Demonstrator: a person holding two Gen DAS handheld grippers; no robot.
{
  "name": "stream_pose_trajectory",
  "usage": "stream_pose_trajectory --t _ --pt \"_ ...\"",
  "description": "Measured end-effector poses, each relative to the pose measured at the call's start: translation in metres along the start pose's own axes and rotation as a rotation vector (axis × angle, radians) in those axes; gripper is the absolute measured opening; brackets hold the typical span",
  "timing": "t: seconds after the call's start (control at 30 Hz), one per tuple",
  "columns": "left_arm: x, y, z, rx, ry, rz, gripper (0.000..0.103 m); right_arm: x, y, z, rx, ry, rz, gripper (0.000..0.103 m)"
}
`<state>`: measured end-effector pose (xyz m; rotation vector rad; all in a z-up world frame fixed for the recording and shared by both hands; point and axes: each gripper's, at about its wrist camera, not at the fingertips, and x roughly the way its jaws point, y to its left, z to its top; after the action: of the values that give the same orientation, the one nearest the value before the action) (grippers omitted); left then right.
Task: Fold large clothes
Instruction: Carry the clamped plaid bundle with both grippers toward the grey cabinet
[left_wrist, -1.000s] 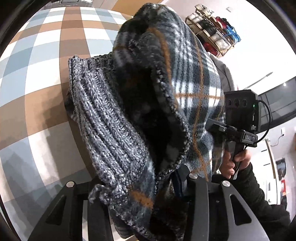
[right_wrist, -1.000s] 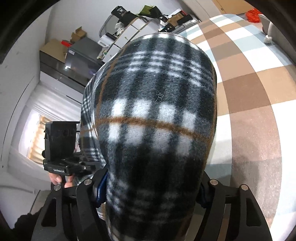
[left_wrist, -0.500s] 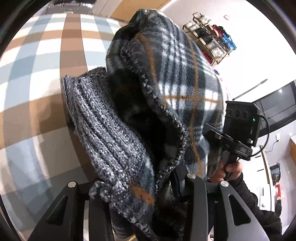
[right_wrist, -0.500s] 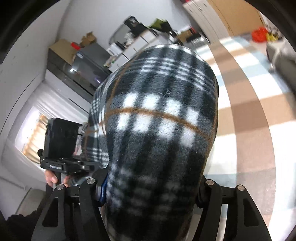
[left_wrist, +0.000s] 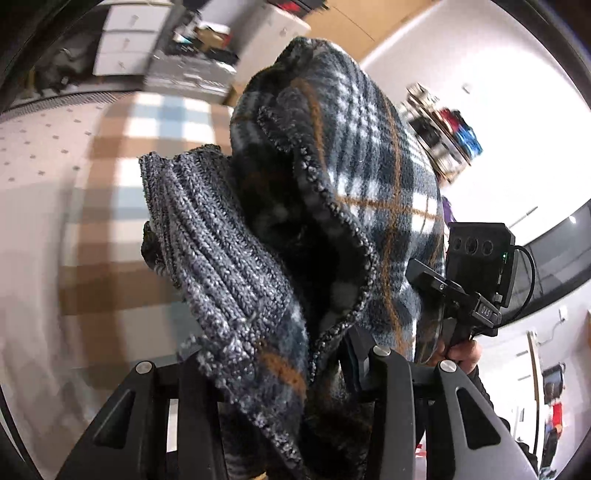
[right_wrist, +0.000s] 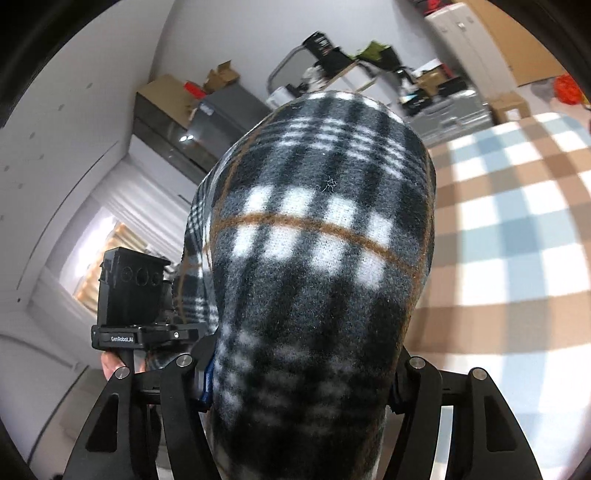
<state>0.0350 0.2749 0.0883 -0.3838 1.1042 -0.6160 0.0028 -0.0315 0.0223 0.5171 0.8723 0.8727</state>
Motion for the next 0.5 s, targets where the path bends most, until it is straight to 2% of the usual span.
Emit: stream_pose_trajectory --t 0.2,0.37,0.5 --pt "-0.074 0.05 0.003 -0.044 -0.046 0.12 0.034 0.09 0.07 0.023 -0.066 0.063 0.064 0.065" --pt "-0.12 0.107 -0.01 -0.121 -0.093 0.158 0.034 0.157 0.109 0.024 -0.1 0.121 0.106 0.065" --pt "-0.134 0.134 -0.026 -0.169 -0.111 0.199 0.034 0.221 0.133 0.015 -0.1 0.174 0.13 0.065"
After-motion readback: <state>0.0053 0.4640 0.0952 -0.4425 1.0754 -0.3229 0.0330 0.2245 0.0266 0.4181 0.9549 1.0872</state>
